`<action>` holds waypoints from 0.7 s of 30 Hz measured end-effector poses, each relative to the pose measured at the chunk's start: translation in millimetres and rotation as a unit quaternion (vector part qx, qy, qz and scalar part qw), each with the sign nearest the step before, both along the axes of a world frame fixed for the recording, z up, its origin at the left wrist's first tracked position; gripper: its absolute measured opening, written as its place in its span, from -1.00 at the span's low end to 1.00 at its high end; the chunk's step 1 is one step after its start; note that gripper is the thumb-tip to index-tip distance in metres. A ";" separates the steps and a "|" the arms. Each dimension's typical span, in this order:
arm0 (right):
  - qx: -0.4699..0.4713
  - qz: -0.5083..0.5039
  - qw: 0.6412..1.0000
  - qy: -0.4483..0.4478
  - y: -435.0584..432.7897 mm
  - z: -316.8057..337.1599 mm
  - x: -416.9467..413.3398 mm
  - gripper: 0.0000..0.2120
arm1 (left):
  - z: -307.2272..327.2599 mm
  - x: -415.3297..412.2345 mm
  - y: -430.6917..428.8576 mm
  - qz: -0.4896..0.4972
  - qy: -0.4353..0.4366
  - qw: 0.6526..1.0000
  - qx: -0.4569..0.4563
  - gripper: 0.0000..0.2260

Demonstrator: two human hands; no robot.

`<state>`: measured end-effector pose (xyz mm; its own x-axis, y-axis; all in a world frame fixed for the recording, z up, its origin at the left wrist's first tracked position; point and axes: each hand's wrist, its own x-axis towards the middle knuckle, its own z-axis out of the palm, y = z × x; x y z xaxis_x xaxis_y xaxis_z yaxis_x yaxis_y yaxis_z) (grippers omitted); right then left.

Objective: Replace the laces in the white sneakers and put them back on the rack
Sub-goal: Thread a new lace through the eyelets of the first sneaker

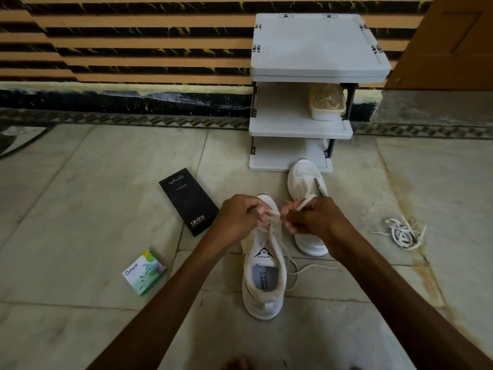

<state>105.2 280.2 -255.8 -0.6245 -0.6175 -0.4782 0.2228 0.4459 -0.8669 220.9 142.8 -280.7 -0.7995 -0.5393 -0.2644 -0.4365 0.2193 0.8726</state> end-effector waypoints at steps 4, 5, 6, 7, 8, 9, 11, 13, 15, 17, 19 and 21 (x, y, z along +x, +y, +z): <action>0.244 0.139 0.948 0.148 -1.5 4.9 3.8 -0.68 | 0.1 -0.2 -3.3 0.004 0.002 0.991 -0.130 -0.75; 0.209 0.125 0.957 0.157 -2.3 2.1 2.7 -0.68 | 0.4 -0.9 -2.6 -0.001 -0.001 0.992 -0.130 -0.74; 0.171 0.106 0.967 0.156 -2.6 0.2 2.5 -0.69 | -0.6 -1.1 -1.0 -0.005 -0.002 0.993 -0.117 -0.74; 0.140 0.088 0.974 0.154 -3.0 1.3 3.8 -0.71 | -2.0 -1.2 0.8 -0.008 -0.005 0.995 -0.095 -0.75; 0.113 0.071 0.979 0.155 -3.2 2.2 4.8 -0.72 | -3.2 -1.2 2.4 -0.009 -0.012 0.997 -0.070 -0.77; 0.097 0.058 0.981 0.158 -3.7 1.9 4.5 -0.72 | -4.0 -1.1 3.8 -0.006 -0.017 0.999 -0.042 -0.78; 0.074 0.029 0.985 0.156 -3.9 1.1 3.9 -0.74 | -4.9 -0.9 6.1 0.012 -0.020 0.999 0.027 -0.78; 0.057 0.001 0.986 0.154 -2.8 -3.1 1.6 -0.75 | -2.6 -0.2 8.3 0.030 -0.021 0.995 0.092 -0.79; 0.045 -0.025 0.989 0.138 -1.9 -6.8 0.2 -0.75 | -1.1 1.5 8.3 0.033 -0.024 0.991 0.124 -0.85; 0.021 -0.053 0.993 0.106 -1.8 -12.1 -1.7 -0.75 | -1.6 3.6 7.4 0.026 -0.029 0.990 0.135 -0.88; 0.015 -0.067 0.993 0.097 -0.2 -14.8 -2.8 -0.74 | -2.1 5.3 6.7 0.027 -0.024 0.986 0.161 -0.87; 0.015 -0.062 0.994 0.087 1.2 -16.1 -3.9 -0.74 | -3.3 6.6 6.6 0.031 0.002 0.985 0.171 -0.87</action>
